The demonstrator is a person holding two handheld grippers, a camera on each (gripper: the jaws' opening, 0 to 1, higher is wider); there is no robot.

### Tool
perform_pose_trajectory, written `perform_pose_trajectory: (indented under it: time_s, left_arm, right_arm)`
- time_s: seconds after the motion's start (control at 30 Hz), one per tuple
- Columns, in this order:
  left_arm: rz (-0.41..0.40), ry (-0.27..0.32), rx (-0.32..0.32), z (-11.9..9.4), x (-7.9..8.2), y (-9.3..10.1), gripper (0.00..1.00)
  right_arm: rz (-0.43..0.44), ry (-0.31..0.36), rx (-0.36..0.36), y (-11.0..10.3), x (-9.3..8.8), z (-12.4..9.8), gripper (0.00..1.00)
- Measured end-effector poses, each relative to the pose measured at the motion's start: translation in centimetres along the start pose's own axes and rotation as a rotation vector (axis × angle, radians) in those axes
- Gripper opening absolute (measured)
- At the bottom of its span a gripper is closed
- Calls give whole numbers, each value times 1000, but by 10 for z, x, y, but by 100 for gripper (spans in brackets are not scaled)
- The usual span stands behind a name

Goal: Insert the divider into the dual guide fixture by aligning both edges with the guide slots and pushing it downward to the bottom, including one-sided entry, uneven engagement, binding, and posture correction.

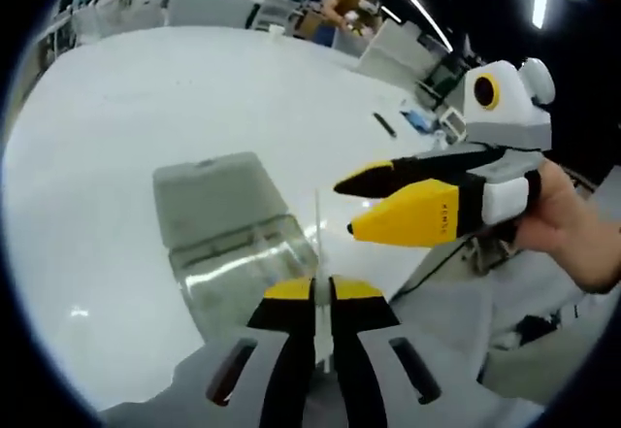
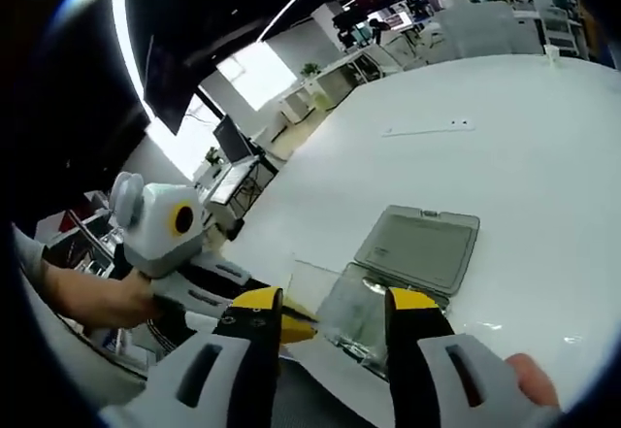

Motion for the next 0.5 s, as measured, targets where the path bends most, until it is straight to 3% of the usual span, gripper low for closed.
perform_pose_trajectory:
  time_s: [0.27, 0.4, 0.5]
  left_arm:
    - [-21, -30, 16, -5, 5, -11, 1]
    - [-84, -46, -12, -5, 5, -15, 1]
    - [-78, -76, 15, -5, 3, -20, 1]
  right_arm:
    - [-125, 3, 16, -1, -8, -5, 44]
    - [-199, 24, 21, -6, -12, -8, 45]
    - [-252, 24, 16, -7, -18, -9, 46]
Point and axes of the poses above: the point that each gripper's makers call its tool centre point, and the gripper's own axes: z roughly forward along the fingers, y roughly to its right, x roughly out of its top, the point moved 3 cm from there along -z, roughly backward along the fingers, and after that the axes turned 12 degrees about -y, right-handed, at the moved point
